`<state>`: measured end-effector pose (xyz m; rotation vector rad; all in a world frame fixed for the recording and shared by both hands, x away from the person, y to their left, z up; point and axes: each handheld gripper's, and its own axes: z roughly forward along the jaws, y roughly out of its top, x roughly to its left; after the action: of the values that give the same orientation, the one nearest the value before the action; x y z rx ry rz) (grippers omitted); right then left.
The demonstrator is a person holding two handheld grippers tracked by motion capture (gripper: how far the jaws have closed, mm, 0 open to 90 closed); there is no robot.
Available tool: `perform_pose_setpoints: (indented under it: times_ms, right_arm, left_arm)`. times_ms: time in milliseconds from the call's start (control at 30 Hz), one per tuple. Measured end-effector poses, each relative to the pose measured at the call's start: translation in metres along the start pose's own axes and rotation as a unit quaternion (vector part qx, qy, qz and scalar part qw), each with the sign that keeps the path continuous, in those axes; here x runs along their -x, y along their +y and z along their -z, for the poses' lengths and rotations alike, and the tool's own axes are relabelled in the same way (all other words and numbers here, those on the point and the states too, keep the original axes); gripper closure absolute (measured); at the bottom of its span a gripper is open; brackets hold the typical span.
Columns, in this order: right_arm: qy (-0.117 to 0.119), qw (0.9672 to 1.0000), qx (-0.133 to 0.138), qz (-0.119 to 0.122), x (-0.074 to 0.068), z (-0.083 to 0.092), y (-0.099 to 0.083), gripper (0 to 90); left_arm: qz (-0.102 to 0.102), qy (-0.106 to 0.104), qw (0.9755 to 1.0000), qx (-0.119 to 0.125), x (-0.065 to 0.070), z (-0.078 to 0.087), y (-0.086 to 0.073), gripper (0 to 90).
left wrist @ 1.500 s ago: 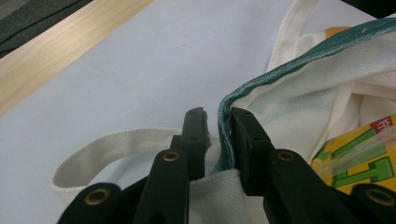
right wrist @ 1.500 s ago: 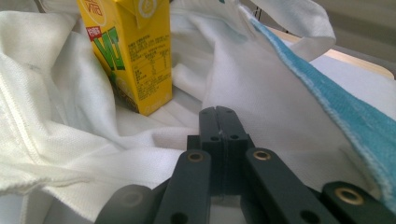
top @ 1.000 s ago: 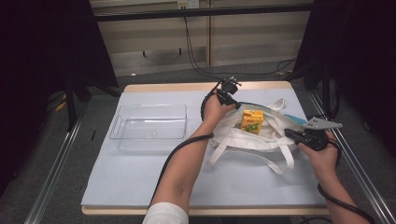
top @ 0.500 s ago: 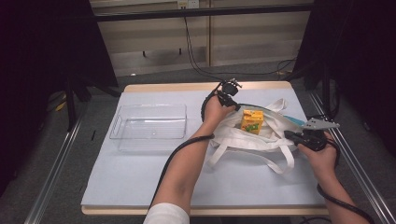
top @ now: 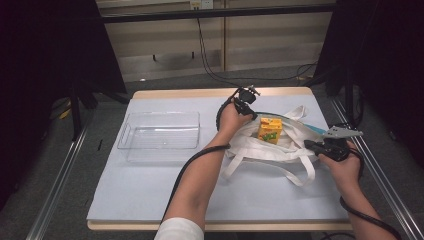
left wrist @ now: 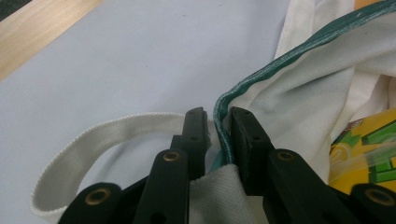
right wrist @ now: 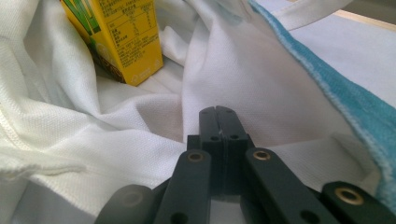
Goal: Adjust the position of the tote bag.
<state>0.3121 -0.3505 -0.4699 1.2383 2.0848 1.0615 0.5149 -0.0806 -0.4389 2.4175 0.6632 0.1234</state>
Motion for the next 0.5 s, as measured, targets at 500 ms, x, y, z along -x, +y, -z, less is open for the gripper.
perform_pose_setpoints:
  times_ms: [500]
  right_arm:
    - [-0.003, 1.0000, -0.006, -0.007, -0.0003, -0.0015, -0.0006, 90.0]
  left_arm:
    - [0.006, 0.001, 1.0000, -0.005, 0.0017, 0.0007, -0.0004, 76.2]
